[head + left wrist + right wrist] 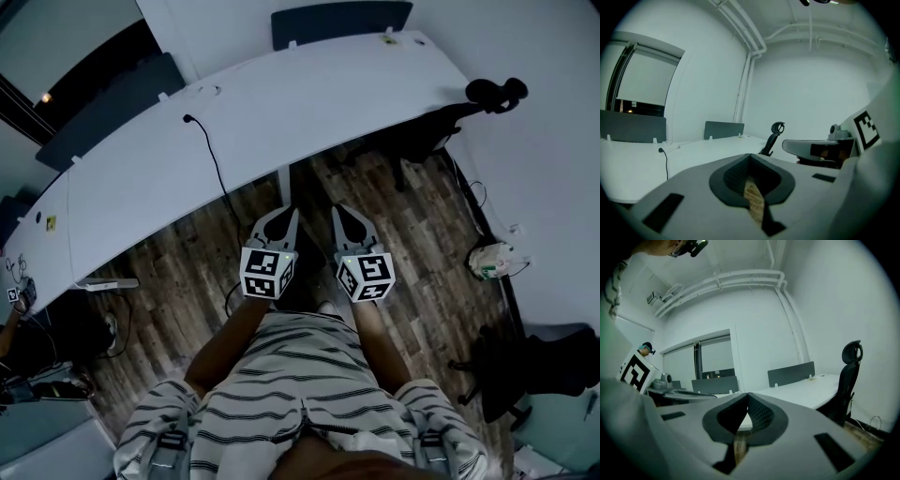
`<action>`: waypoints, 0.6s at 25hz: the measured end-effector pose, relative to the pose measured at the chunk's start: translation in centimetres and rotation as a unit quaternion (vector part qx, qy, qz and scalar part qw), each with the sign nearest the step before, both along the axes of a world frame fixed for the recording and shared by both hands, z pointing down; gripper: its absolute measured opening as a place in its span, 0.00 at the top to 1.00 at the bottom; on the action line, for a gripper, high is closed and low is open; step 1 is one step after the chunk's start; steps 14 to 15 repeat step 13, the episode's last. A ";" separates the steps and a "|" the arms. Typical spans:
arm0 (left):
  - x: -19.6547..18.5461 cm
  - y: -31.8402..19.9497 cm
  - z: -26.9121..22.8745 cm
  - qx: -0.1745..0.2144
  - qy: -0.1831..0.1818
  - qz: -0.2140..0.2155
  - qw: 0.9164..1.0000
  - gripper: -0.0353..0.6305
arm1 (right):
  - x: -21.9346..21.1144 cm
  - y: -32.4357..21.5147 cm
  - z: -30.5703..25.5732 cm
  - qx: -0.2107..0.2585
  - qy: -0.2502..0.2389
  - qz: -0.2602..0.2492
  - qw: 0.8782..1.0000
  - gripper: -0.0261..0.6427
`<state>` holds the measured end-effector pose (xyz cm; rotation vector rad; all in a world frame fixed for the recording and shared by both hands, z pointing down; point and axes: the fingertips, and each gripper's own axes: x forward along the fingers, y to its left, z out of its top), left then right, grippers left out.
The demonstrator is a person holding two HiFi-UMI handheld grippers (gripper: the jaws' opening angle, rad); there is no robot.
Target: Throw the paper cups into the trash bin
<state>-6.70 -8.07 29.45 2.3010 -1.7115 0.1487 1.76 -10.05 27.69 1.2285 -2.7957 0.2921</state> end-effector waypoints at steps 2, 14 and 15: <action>-0.3 -0.2 -0.4 0.007 0.001 -0.001 1.000 0.91 | -0.2 -0.2 -0.4 0.007 -0.002 0.000 1.000 0.94; 0.2 0.0 -1.6 0.037 0.011 0.006 0.999 0.91 | 0.8 -0.3 -1.8 0.033 -0.012 0.005 0.999 0.94; 0.2 0.0 -1.6 0.037 0.011 0.006 0.999 0.91 | 0.8 -0.3 -1.8 0.033 -0.012 0.005 0.999 0.94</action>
